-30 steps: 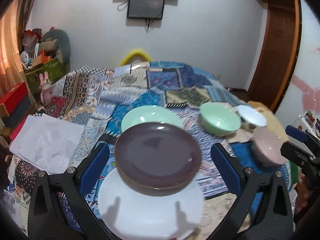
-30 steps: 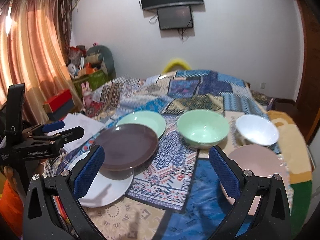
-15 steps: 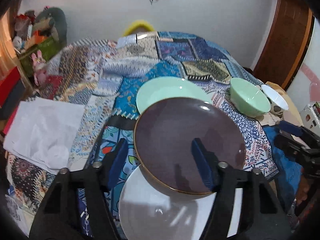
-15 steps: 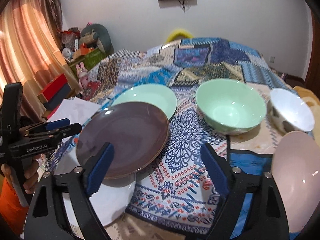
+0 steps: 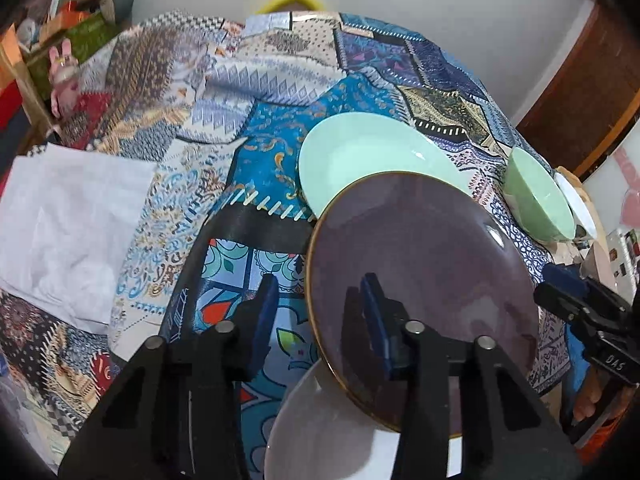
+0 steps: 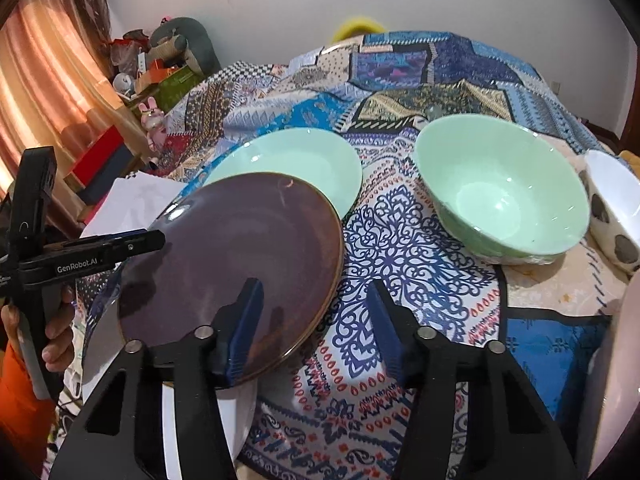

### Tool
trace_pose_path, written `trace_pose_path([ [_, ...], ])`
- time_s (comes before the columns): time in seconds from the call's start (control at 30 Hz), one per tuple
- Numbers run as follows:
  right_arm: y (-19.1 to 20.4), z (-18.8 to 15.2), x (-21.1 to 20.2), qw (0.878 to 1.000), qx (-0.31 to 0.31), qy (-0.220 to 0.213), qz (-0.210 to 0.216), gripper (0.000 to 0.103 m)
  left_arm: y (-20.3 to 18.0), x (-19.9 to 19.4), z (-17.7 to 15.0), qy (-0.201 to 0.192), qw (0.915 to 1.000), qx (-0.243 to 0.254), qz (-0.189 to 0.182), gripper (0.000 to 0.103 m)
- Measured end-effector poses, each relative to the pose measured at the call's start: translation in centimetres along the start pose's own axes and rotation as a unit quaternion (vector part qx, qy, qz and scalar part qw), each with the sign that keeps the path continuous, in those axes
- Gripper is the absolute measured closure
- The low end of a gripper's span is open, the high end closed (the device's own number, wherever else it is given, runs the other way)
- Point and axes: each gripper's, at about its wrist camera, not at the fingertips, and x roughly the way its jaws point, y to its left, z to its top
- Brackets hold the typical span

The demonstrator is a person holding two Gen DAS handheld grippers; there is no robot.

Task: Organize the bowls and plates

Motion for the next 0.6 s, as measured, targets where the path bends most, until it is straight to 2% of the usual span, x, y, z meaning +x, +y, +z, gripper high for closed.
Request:
trace_pose_path([
  [0.1, -0.1, 0.1, 0.9, 1.000, 0.007, 0.015, 0.008, 0.060, 0.1, 0.6, 0.1, 0.008, 1.0000, 0.000, -0.002, 0.065],
  [0.37, -0.2, 0.1, 2.4, 0.998, 0.014, 0.044, 0.032, 0.072, -0.3, 1.4, 0.3, 0.022, 0.9991, 0.000, -0.037, 0.069],
  [0.6, -0.4, 0.2, 2.6, 0.998, 0.031, 0.041, 0.044, 0.074, -0.5, 1.4, 0.4, 0.025, 0.9990, -0.002, -0.039, 0.069],
])
